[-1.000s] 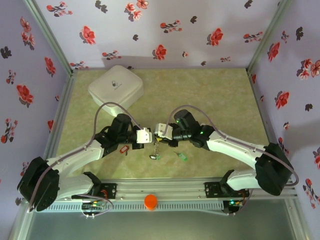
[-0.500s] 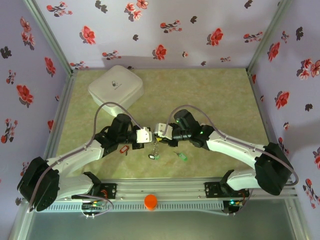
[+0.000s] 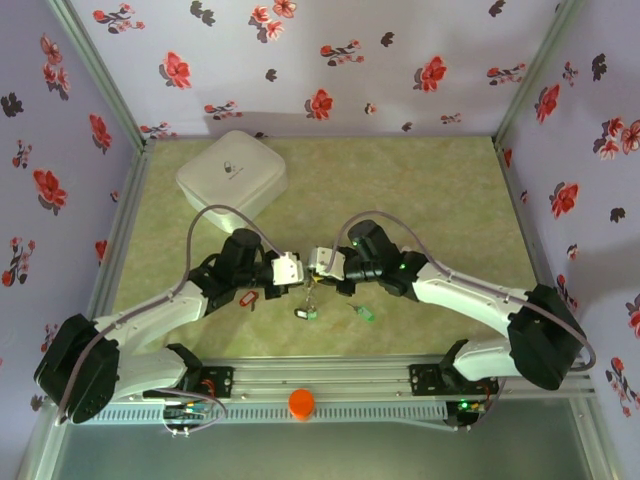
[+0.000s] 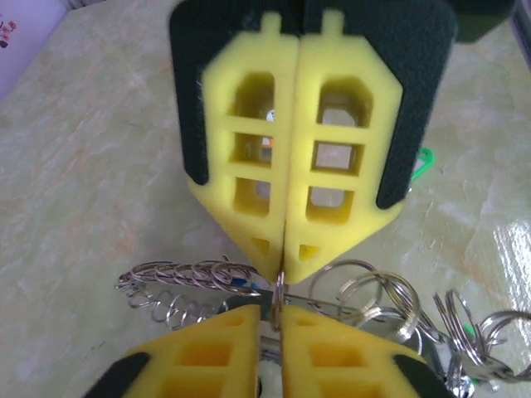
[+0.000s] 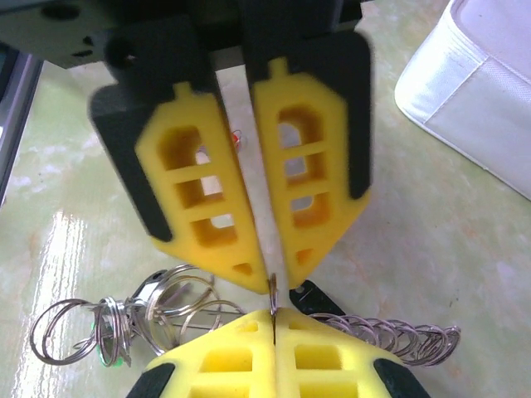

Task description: Put the keys on the keyring

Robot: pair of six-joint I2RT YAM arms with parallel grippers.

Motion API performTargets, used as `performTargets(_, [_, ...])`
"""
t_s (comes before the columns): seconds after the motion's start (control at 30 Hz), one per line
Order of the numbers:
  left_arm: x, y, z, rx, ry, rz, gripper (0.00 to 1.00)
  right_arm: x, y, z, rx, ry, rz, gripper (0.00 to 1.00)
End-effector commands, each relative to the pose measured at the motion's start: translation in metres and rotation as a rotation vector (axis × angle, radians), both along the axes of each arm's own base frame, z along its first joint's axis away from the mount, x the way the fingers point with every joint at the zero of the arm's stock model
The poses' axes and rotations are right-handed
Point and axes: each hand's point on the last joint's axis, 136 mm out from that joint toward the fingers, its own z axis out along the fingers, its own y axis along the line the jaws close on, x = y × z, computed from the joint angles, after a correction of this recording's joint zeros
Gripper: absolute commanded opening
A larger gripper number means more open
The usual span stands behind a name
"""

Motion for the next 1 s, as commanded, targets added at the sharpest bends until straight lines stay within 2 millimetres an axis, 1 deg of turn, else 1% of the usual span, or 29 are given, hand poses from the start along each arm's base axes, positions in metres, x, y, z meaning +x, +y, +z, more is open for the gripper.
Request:
performTargets(0.0, [0.000, -0.005, 0.026, -0.117, -0.047, -0.020, 0.25, -0.003, 0.001, 0.002, 0.044, 0.015, 0.017, 0.00])
performTargets(0.07, [-0.001, -0.002, 0.023, -0.129, -0.037, -0.017, 0.29, -0.003, 0.001, 0.005, 0.065, 0.019, 0.018, 0.00])
performTargets(0.13, [-0.001, 0.001, 0.021, -0.152, -0.021, -0.012, 0.30, -0.004, 0.001, 0.008, 0.084, 0.026, 0.022, 0.00])
performTargets(0.3, [0.006, 0.002, 0.018, -0.185, -0.016, 0.014, 0.30, -0.008, 0.001, 0.010, 0.110, 0.047, 0.034, 0.00])
performTargets(0.53, [-0.003, 0.002, 0.005, -0.154, 0.058, -0.026, 0.29, -0.005, -0.001, 0.009, 0.102, 0.028, 0.013, 0.00])
performTargets(0.67, [-0.005, 0.007, -0.003, -0.111, 0.070, -0.019, 0.30, 0.000, -0.003, 0.007, 0.091, 0.014, -0.011, 0.00])
performTargets(0.83, [-0.001, 0.014, -0.007, -0.081, 0.053, 0.024, 0.29, 0.002, -0.003, 0.004, 0.082, 0.012, -0.027, 0.00])
performTargets(0.97, [0.001, 0.012, -0.006, -0.087, 0.058, 0.025, 0.29, 0.000, 0.000, 0.006, 0.102, 0.019, -0.023, 0.00])
